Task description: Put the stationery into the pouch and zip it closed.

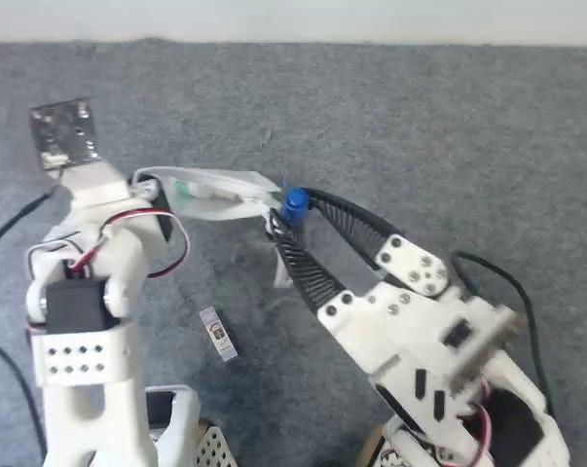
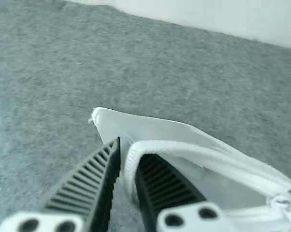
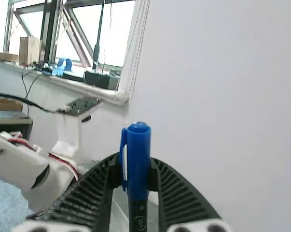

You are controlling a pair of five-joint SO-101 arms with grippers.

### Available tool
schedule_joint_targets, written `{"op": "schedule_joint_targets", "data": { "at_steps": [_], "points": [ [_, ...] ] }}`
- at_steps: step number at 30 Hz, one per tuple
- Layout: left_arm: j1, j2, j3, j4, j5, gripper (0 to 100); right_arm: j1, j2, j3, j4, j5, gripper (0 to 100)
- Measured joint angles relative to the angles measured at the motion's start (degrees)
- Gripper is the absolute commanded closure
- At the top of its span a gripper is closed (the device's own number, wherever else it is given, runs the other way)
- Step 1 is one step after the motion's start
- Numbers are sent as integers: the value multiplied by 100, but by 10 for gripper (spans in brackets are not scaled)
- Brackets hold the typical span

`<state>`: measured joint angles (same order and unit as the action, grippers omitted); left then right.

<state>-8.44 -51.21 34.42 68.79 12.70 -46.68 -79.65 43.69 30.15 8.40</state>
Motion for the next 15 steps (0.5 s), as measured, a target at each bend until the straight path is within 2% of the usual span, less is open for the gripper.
{"op": "schedule_joint_targets", "data": {
  "at_steps": [9, 15],
  "points": [
    [422, 0, -97, 132, -44, 989, 0, 70, 0, -905, 0, 991],
    [422, 0, -97, 132, -44, 989, 26, 1055, 9, -1705, 0, 991]
  ]
}}
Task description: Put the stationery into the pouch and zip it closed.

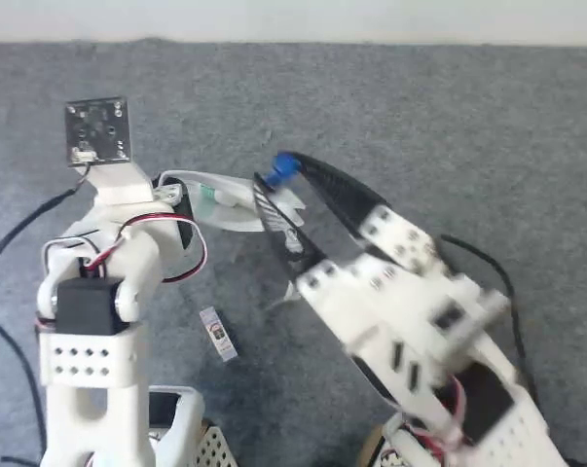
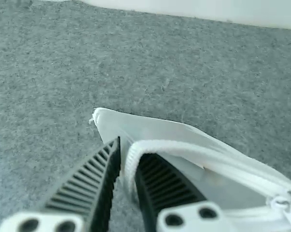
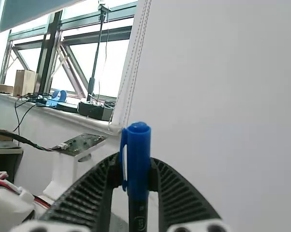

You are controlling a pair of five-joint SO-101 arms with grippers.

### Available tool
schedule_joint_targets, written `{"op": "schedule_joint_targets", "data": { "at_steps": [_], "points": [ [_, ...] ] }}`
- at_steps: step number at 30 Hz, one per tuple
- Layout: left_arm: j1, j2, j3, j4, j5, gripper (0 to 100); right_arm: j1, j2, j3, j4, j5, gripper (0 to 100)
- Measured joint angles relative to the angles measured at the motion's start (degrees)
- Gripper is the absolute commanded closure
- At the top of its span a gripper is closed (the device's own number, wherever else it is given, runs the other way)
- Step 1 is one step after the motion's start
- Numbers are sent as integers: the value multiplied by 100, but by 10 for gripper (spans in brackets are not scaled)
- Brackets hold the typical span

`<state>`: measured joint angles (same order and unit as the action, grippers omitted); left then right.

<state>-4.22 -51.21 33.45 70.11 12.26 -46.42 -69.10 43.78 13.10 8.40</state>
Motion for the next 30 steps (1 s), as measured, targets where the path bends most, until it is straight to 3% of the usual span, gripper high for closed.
{"op": "schedule_joint_targets", "data": {
  "at_steps": [10, 19, 30],
  "points": [
    [0, 0, 0, 0, -18, 989, -220, 325, 18, -554, -316, 991],
    [0, 0, 0, 0, -18, 989, -211, 870, 967, -1758, -378, 991],
    [0, 0, 0, 0, -18, 989, -44, 870, 1486, -1864, -378, 991]
  ]
}}
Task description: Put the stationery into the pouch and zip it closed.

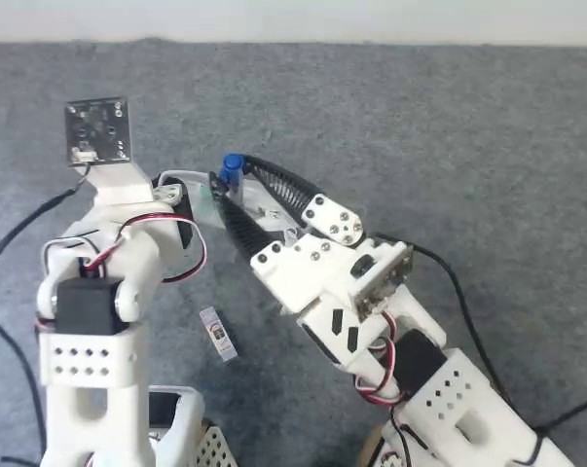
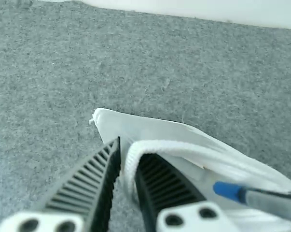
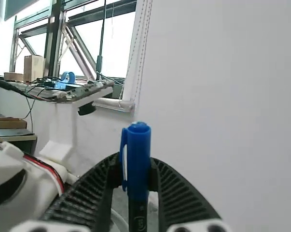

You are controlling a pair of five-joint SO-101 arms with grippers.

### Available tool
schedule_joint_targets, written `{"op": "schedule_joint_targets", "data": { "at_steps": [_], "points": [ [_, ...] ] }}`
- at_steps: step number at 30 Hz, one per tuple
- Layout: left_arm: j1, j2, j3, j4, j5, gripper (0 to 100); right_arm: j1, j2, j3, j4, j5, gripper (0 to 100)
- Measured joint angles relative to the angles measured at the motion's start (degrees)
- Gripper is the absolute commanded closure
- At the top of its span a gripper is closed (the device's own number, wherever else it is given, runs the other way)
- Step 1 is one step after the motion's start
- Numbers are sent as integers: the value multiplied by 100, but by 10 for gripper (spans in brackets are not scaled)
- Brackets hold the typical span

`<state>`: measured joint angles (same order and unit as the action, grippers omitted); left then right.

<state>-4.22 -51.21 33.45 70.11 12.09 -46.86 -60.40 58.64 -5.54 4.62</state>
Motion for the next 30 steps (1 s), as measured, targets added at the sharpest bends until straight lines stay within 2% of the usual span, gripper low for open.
{"op": "schedule_joint_targets", "data": {
  "at_steps": [9, 17, 24, 30],
  "points": [
    [0, 0, 0, 0, 0, 989, 88, -202, 914, 0, 0, 991],
    [0, 0, 0, 0, 0, 989, 123, -1960, 2242, 255, -35, 991],
    [0, 0, 9, 0, 0, 989, 123, -3086, 2593, 1160, -897, 989],
    [0, 0, 9, 0, 0, 989, 123, -3121, 2593, 1345, -1081, 990]
  ]
}}
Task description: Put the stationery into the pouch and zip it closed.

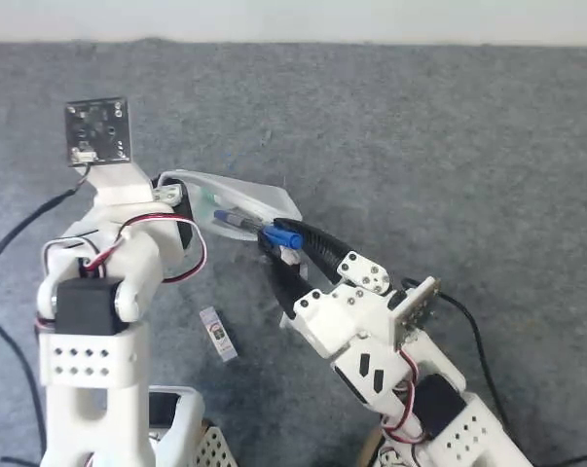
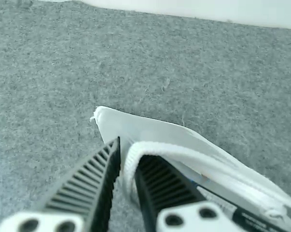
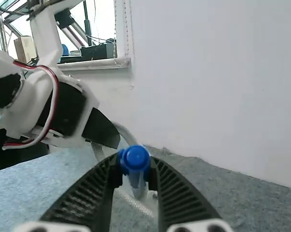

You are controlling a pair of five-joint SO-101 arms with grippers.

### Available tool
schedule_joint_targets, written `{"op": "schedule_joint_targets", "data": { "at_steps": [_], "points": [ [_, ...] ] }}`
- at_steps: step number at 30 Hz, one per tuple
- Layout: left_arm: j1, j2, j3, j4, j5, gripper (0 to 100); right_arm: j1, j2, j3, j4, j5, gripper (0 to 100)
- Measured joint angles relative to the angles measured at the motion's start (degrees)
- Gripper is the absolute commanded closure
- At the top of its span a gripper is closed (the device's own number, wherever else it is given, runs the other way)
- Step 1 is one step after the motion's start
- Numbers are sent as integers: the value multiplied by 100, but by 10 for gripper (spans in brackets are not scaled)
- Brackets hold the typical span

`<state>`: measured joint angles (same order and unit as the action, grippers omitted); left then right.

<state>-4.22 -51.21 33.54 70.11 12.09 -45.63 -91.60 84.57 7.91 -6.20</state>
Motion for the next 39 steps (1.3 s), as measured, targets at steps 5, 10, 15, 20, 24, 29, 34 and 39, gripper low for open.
{"op": "schedule_joint_targets", "data": {
  "at_steps": [5, 10, 15, 20, 24, 29, 34, 39],
  "points": [
    [0, 0, 0, 0, 0, 989, -193, 809, 0, -387, 0, 990],
    [0, 0, 0, 0, 0, 989, -220, 1846, -158, -985, 0, 989],
    [-9, 0, 0, 0, 0, 989, -229, 2875, -580, -1442, 0, 982],
    [-9, 0, 0, 0, 0, 989, -290, 3481, -905, -1547, 0, 820],
    [9, 0, 202, 0, 0, 989, -325, 3525, -949, -1257, 35, 824],
    [18, 0, 211, 0, 0, 989, -325, 3305, -976, -932, 378, 832],
    [18, 0, 211, 0, 0, 989, -325, 2963, -967, -492, 440, 830],
    [18, 0, 211, 0, 0, 989, -325, 2831, -967, -273, 448, 831]
  ]
}}
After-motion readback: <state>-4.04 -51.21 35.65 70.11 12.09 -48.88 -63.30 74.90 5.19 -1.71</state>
